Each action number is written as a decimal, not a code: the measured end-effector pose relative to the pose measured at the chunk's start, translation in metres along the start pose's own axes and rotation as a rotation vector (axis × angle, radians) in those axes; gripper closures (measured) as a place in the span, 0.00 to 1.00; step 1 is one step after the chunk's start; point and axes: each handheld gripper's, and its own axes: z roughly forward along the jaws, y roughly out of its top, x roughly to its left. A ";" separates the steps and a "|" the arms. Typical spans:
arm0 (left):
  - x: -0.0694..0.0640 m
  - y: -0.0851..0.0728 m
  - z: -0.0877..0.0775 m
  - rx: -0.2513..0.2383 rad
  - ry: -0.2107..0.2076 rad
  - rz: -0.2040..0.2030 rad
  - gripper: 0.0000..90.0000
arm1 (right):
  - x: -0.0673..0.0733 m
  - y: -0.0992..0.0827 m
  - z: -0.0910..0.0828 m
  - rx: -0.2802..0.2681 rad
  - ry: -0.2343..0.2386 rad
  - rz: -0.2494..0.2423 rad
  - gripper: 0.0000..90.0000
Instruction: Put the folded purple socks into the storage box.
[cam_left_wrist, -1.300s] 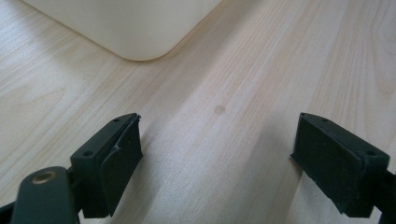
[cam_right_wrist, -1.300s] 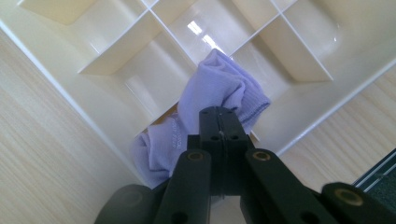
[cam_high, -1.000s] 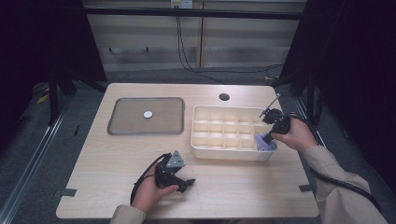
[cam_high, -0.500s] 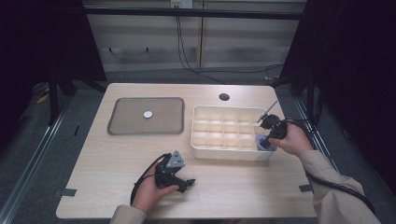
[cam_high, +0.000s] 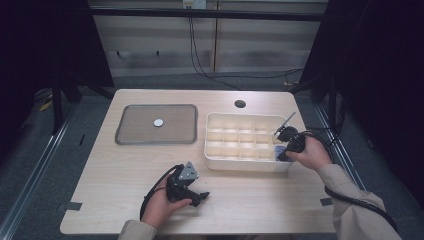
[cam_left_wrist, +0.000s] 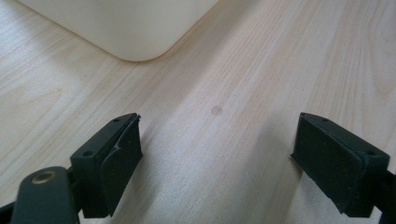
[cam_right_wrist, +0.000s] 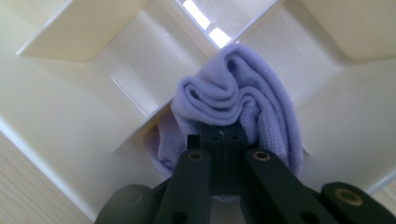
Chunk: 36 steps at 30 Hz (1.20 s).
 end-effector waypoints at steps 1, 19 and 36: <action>0.000 0.000 0.000 -0.001 0.000 0.000 0.16 | 0.000 0.000 0.001 0.000 -0.001 -0.001 1.00; -0.001 0.000 0.001 -0.012 -0.003 -0.007 0.16 | 0.003 0.002 0.005 0.018 -0.030 -0.006 1.00; -0.001 0.000 0.001 -0.011 -0.003 -0.005 0.16 | 0.003 -0.001 -0.004 0.003 -0.006 0.005 0.97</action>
